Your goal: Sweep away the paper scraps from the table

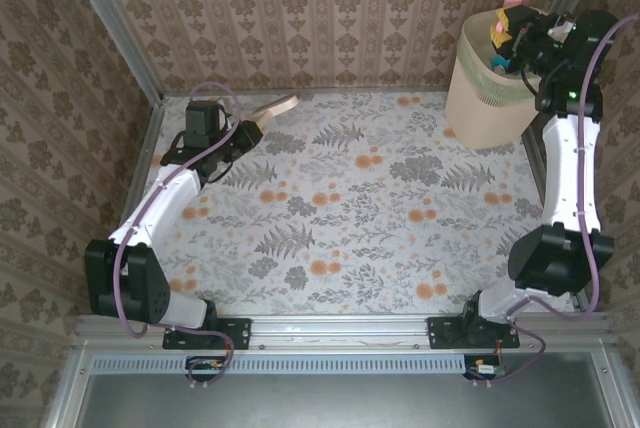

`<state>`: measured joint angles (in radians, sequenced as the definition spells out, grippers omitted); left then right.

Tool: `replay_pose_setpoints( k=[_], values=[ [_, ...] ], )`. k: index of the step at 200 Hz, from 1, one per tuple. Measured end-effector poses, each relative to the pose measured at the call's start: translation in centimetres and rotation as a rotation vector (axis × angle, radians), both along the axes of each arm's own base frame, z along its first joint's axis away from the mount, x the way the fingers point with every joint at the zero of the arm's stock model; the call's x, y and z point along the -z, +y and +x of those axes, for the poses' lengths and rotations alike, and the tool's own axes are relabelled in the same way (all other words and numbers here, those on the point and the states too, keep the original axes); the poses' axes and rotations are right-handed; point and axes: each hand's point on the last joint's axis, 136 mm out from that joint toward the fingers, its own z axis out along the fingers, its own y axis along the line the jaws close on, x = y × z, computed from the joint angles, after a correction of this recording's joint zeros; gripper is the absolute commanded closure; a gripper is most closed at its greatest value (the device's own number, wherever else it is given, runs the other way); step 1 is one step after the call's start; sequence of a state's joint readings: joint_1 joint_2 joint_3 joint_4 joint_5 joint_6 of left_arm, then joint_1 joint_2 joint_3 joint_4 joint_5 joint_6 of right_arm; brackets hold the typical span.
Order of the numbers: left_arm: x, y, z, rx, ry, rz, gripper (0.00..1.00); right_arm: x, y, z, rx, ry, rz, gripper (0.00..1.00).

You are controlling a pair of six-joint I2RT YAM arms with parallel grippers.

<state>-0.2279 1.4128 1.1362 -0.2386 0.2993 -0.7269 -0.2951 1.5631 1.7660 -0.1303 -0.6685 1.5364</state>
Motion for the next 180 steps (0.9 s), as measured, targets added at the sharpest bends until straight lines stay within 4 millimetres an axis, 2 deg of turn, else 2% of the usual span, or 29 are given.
replay_pose_setpoints(
  k=[26, 43, 61, 86, 103, 122, 145, 180],
  values=[
    [0.0, 0.0, 0.0, -0.001, 0.000, 0.001, 1.00, -0.6, 2.2, -2.3, -0.004, -0.022, -0.154, 1.00],
    [-0.1, 0.1, 0.1, -0.008, -0.004, 0.005, 1.00, 0.0, 4.9, -3.6, -0.028, -0.021, -0.291, 1.00],
    [-0.4, 0.4, -0.1, -0.018, -0.018, 0.009, 1.00, 1.4, 8.8, -4.9, -0.093, -0.013, -0.459, 1.00],
    [-0.9, 0.9, -0.6, -0.038, -0.043, 0.016, 1.00, 4.7, 13.4, -6.3, -0.175, 0.015, -0.710, 1.00],
    [-1.1, 1.3, -0.9, -0.055, -0.060, 0.021, 1.00, 8.3, 15.8, -7.3, -0.217, 0.041, -0.890, 1.00],
    [-1.2, 1.7, -1.0, -0.076, -0.071, 0.024, 1.00, 13.2, 17.7, -8.3, -0.293, 0.096, -1.062, 1.00],
    [-1.0, 1.9, -0.9, -0.092, -0.077, 0.022, 1.00, 19.6, 18.3, -8.6, -0.360, 0.198, -1.205, 1.00],
    [-1.2, 1.9, -0.7, -0.106, -0.085, 0.020, 1.00, 29.3, 19.3, -9.1, -0.481, 0.360, -1.318, 1.00]
  ],
)
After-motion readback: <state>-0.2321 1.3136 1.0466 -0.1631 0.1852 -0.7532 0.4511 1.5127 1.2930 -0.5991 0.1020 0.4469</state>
